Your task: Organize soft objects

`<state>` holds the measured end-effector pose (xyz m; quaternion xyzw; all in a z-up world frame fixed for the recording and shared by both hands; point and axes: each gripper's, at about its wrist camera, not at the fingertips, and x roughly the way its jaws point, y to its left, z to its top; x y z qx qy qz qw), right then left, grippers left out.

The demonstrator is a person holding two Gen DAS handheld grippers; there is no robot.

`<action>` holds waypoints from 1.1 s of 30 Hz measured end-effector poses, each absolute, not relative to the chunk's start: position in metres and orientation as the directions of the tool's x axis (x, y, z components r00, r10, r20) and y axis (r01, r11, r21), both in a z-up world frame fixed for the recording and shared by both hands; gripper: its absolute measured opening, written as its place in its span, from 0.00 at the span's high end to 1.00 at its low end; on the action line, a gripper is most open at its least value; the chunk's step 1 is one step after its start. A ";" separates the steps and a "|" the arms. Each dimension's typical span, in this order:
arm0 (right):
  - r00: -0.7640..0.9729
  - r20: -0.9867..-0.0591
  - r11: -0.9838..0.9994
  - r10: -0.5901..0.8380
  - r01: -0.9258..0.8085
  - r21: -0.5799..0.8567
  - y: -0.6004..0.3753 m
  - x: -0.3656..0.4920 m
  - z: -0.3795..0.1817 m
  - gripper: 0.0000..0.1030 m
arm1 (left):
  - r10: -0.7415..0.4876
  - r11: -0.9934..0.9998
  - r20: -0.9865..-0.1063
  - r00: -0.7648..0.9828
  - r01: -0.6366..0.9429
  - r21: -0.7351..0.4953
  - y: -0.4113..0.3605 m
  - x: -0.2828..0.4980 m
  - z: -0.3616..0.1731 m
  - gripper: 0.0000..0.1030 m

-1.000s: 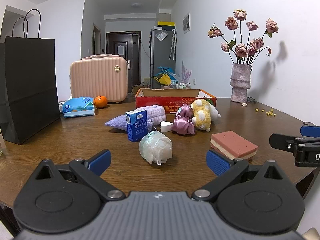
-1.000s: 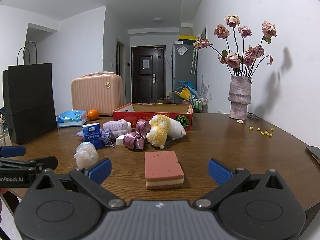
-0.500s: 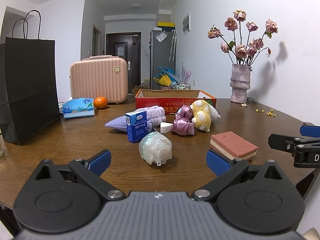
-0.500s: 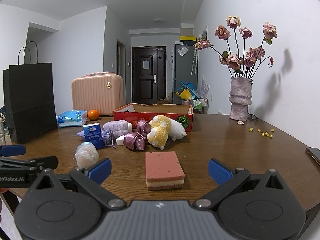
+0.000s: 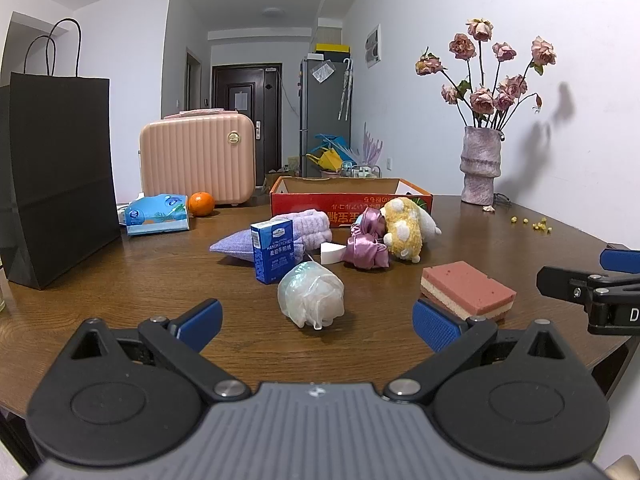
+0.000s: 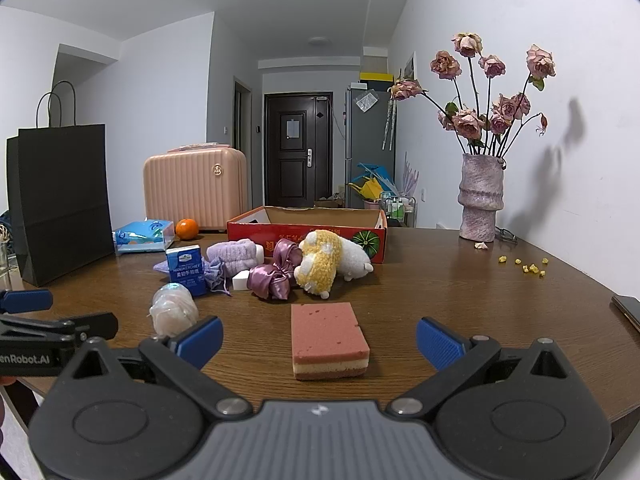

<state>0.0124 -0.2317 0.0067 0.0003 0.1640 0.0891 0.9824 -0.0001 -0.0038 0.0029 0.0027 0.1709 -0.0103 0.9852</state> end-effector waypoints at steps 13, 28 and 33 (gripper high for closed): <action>0.929 -0.325 0.983 0.179 -0.181 0.025 -0.228 0.013 0.008 0.00 | -0.019 1.000 -0.339 0.940 0.021 0.001 -0.005 0.000 0.003 0.00; 0.921 -0.341 0.981 0.188 -0.193 0.020 -0.229 0.023 0.002 0.00 | -0.015 1.000 -0.347 0.938 0.016 0.000 -0.001 0.010 -0.003 0.00; 0.915 -0.353 0.979 0.194 -0.201 0.017 -0.228 0.029 0.000 0.00 | -0.014 1.000 -0.356 0.934 0.014 -0.001 0.001 0.017 -0.004 0.00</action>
